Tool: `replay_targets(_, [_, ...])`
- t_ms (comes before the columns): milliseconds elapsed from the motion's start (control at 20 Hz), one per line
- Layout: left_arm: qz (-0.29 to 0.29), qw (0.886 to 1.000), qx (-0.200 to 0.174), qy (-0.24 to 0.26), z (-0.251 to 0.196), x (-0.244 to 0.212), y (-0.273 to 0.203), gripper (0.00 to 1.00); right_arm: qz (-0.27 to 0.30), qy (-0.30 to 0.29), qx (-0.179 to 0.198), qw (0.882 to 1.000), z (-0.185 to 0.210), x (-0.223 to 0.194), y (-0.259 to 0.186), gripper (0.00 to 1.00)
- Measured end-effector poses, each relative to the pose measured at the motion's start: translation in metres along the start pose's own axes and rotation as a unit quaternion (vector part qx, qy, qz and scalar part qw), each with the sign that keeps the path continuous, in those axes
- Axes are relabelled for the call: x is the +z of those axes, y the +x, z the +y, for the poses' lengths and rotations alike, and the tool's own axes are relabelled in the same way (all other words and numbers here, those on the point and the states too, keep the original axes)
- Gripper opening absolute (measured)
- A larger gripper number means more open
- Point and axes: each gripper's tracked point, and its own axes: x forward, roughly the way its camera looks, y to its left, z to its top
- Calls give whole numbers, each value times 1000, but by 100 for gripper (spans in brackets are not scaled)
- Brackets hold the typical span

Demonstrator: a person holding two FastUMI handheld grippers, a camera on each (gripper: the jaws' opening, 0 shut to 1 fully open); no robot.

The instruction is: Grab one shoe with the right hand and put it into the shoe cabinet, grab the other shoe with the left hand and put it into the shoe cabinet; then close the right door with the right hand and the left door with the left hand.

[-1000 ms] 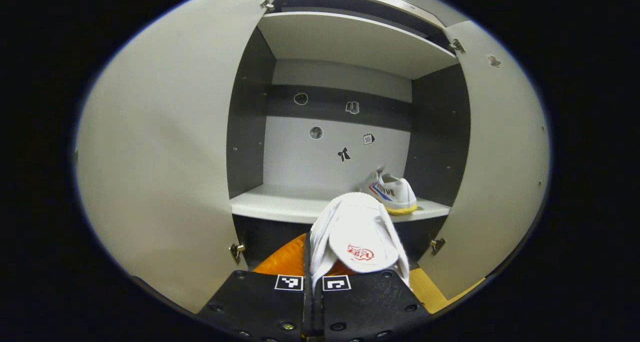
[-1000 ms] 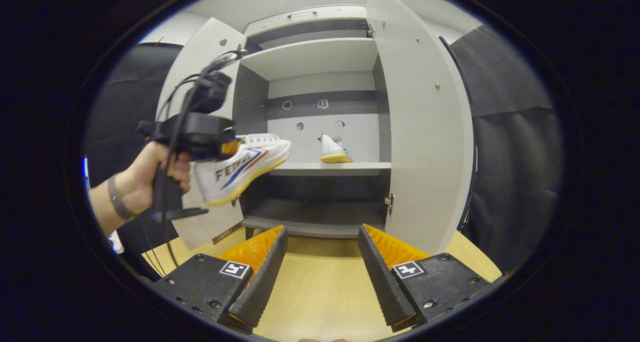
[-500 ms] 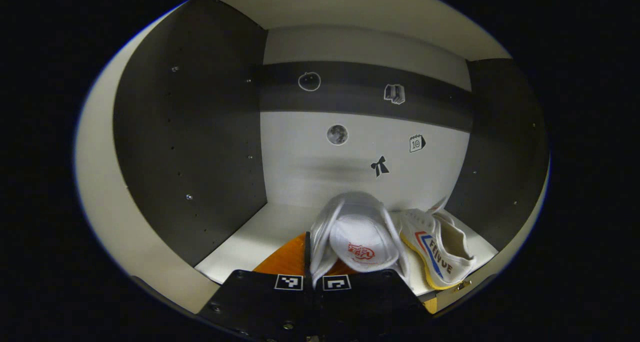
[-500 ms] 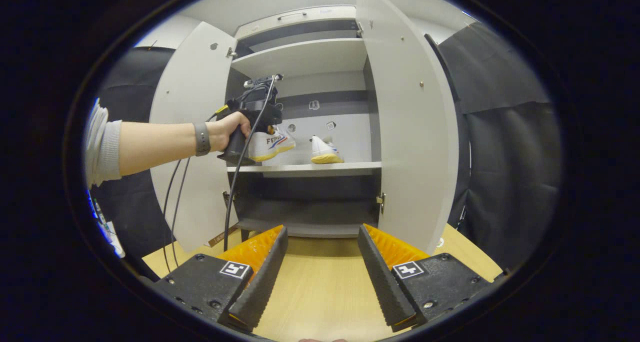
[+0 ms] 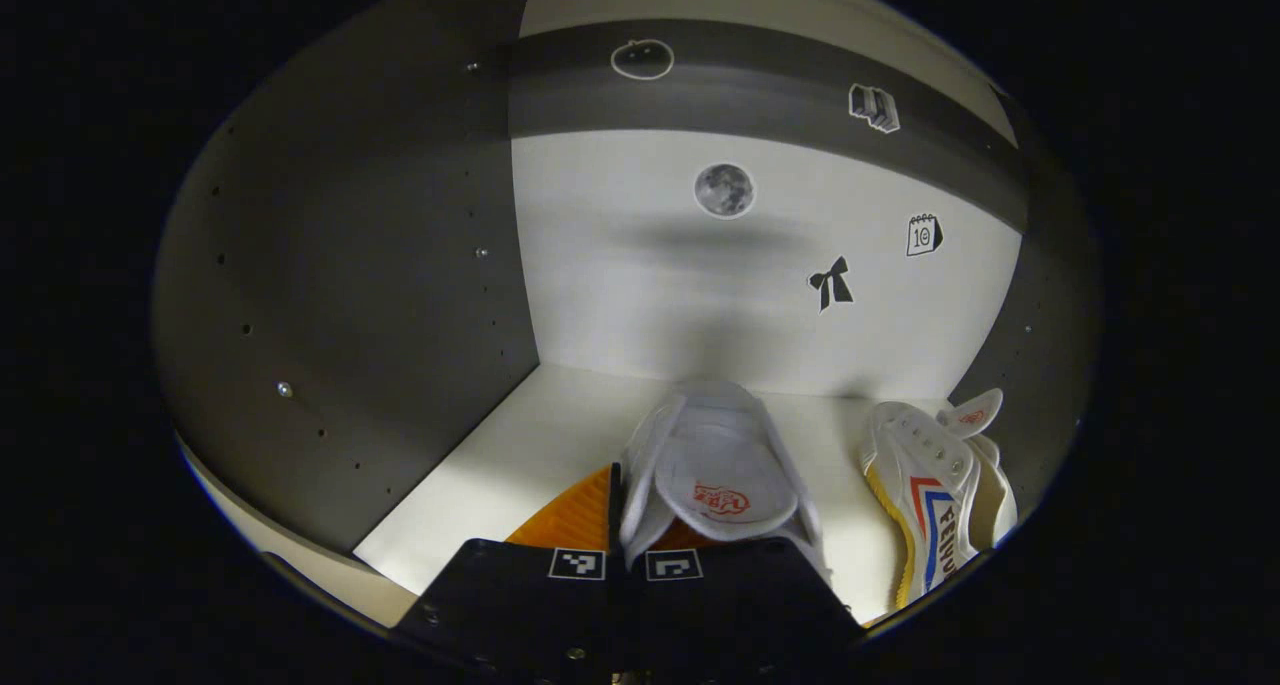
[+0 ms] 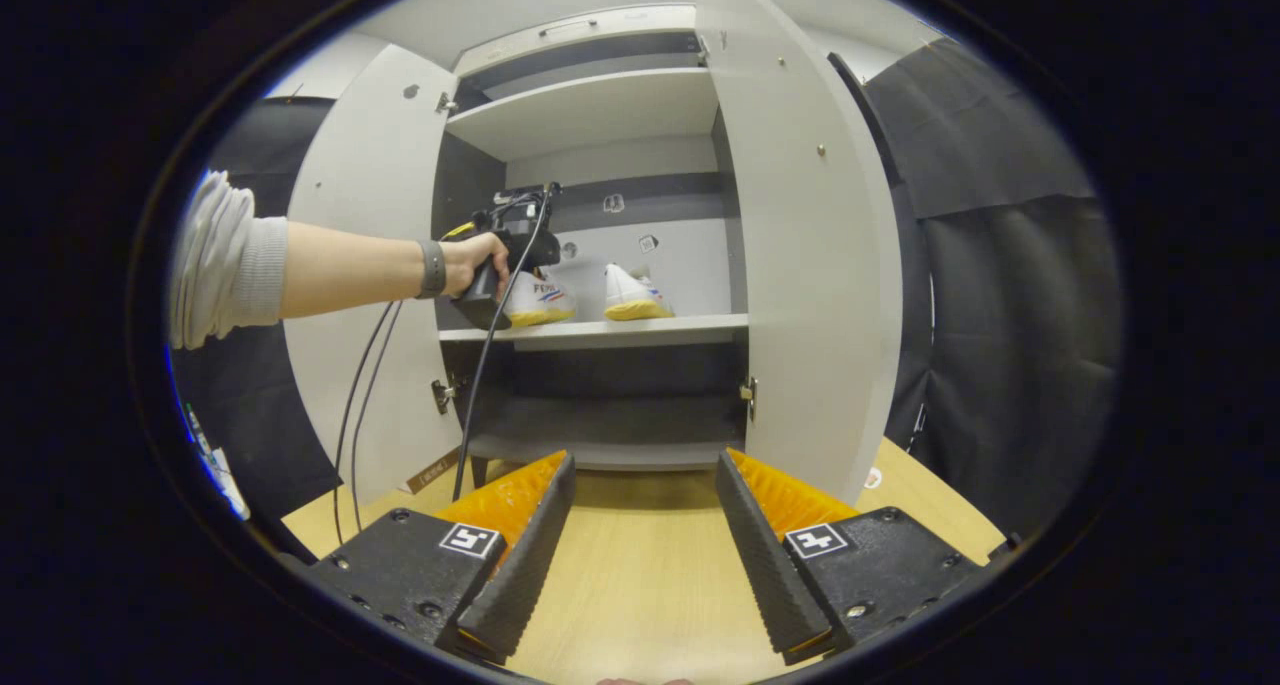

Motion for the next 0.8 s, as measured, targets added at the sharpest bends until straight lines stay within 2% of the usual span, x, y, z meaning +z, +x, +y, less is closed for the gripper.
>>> replay_targets(50, [-2, 1000, -8, -2, -4, 1, -4, 1, 2, 2, 1, 1000, 0, 0, 1, 89])
replay_targets(150, [-19, 1000, -8, 14, -7, 5, -5, 21, 2, 4, 2, 1000, 0, 1, 2, 89])
replay_targets(200, [-19, 1000, -7, 22, -6, 3, -9, 41, 1, 1, 2, 1000, 0, 1, 2, 89])
replay_targets(250, [-27, 999, -4, 33, -4, 6, -13, 35, 0, -2, 2, 1000, 0, 2, 3, 89])
replay_targets(350, [-44, 998, -7, 45, -6, 10, -22, 37, -2, -6, 3, 1000, 0, 3, 2, 89])
replay_targets(400, [-50, 998, -13, 48, -6, 10, -29, 47, -1, -7, 5, 1000, 2, 3, 2, 89])
replay_targets(450, [-56, 997, -23, 48, -9, 12, -36, 46, 0, -8, 8, 1000, 2, 2, 3, 89])
replay_targets(500, [-73, 996, -30, 51, -10, 18, -48, 38, 2, -8, 9, 1000, 4, 1, 2, 89])
replay_targets(600, [-132, 988, -28, 73, -6, 39, -73, 43, 3, -8, 14, 1000, 7, 0, 2, 89])
replay_targets(650, [-163, 983, -26, 83, -4, 48, -92, 37, 4, -8, 16, 1000, 8, -1, 1, 89])
replay_targets(700, [-189, 977, -29, 92, -3, 53, -113, 37, 4, -8, 18, 1000, 10, -1, -1, 89])
replay_targets(800, [-227, 968, -59, 93, -8, 46, -156, 37, 3, -9, 20, 1000, 12, -1, -3, 89])
